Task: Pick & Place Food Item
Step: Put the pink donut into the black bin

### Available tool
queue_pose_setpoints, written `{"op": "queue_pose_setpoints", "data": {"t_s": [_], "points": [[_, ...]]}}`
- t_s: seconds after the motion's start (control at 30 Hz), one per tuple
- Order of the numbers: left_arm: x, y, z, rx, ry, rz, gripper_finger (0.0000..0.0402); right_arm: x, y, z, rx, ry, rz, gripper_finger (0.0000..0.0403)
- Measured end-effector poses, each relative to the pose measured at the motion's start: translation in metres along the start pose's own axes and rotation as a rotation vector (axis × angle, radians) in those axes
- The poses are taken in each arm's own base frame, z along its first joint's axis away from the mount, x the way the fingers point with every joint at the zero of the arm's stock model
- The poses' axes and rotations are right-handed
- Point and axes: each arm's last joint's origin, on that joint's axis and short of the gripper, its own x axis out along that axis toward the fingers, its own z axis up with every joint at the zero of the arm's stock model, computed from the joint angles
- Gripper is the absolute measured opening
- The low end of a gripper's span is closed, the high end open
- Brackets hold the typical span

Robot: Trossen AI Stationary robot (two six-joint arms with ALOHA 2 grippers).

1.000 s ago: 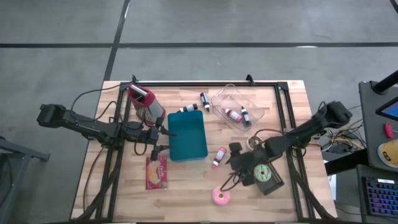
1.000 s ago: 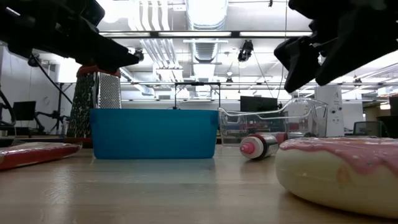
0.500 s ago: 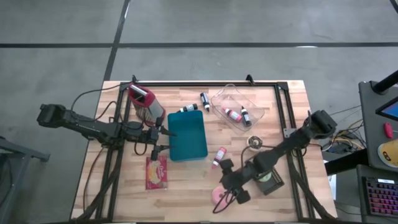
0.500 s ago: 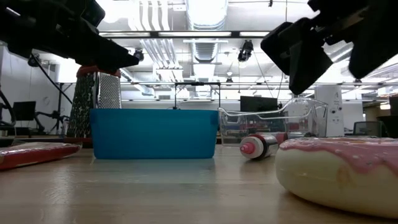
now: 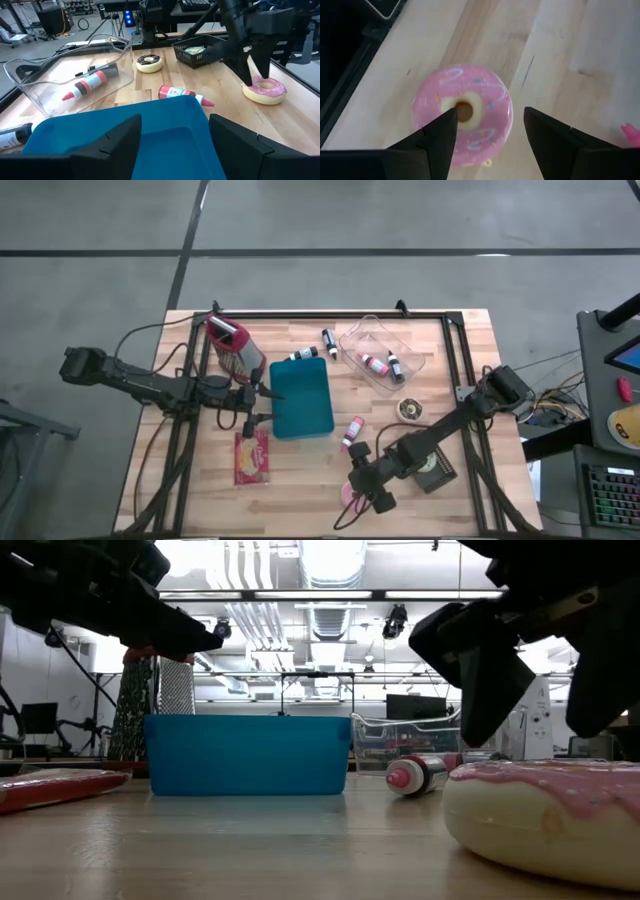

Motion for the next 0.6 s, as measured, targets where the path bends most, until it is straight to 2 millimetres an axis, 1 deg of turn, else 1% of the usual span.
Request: {"op": "queue_pose_setpoints", "data": {"t_s": [0.27, 0.47, 0.6], "points": [[0.0005, 0.0006, -0.0005, 0.0, 0.005, 0.022, 0.0239, 0.0005, -0.0011, -0.002, 0.007, 0.004, -0.003, 0.0226], [0.0005, 0.0006, -0.0006, 0.0, 0.005, 0.022, 0.0239, 0.0085, -0.003, -0.0032, 0.007, 0.009, -0.007, 0.0226], [0.0005, 0.0006, -0.0006, 0.0, 0.005, 0.022, 0.0239, 0.0096, -0.0033, -0.0033, 0.004, 0.008, -0.008, 0.0226]]}}
